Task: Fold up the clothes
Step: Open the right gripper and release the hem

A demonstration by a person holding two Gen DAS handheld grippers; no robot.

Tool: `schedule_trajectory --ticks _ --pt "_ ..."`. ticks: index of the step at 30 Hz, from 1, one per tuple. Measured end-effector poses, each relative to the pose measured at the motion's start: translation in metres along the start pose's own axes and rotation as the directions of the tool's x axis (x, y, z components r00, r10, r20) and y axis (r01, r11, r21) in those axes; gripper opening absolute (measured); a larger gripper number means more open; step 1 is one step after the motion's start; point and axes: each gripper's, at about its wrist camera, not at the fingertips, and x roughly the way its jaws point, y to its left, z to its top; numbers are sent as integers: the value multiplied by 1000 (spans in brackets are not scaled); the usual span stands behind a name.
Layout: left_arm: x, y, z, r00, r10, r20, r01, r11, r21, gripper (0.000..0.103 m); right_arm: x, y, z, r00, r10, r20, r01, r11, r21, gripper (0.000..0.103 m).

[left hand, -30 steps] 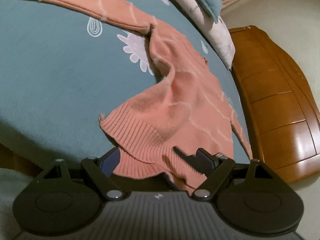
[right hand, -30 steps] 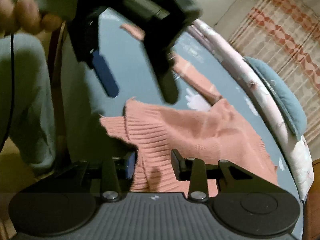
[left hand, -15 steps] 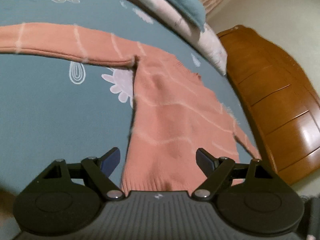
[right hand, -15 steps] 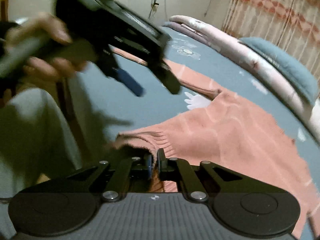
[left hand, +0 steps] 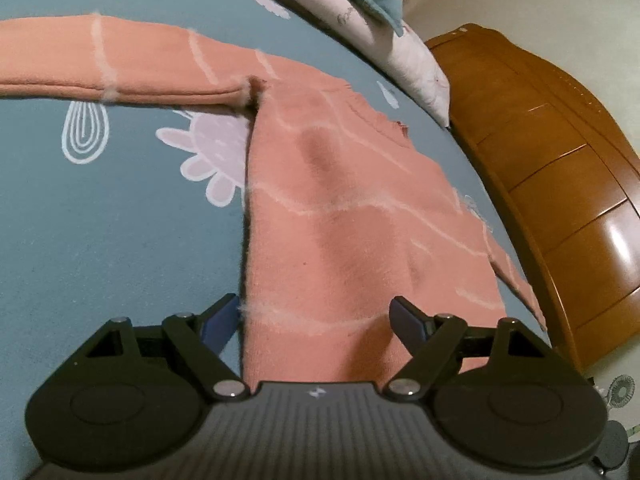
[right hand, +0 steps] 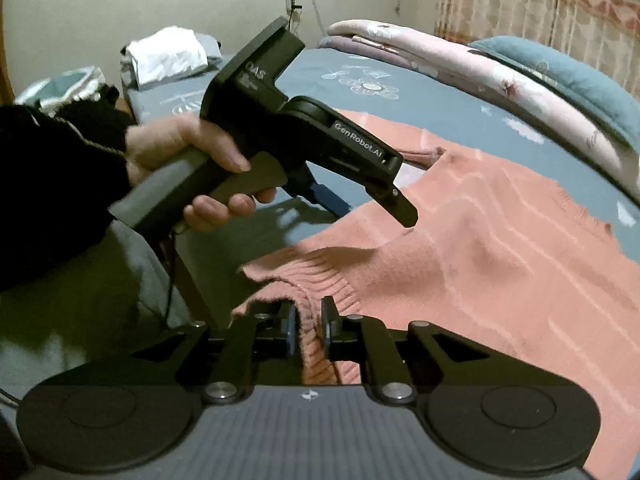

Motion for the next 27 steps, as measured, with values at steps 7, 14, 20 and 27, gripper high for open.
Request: schedule_trajectory --ticks 7,14,20,27 --pt "-8 22 -9 997 -55 51 60 993 -98 52 -23 -10 -12 999 -5 47 2 998 66 25" --pt "0 9 -4 999 47 11 -47 999 -27 9 -15 -21 2 997 -50 55 44 994 99 33" --pt "-25 3 0 996 68 65 -69 998 10 6 -8 -20 6 997 -74 31 71 994 88 33" --pt "-43 19 13 993 83 86 -84 996 10 6 -1 -32 3 994 -106 6 104 986 128 33"
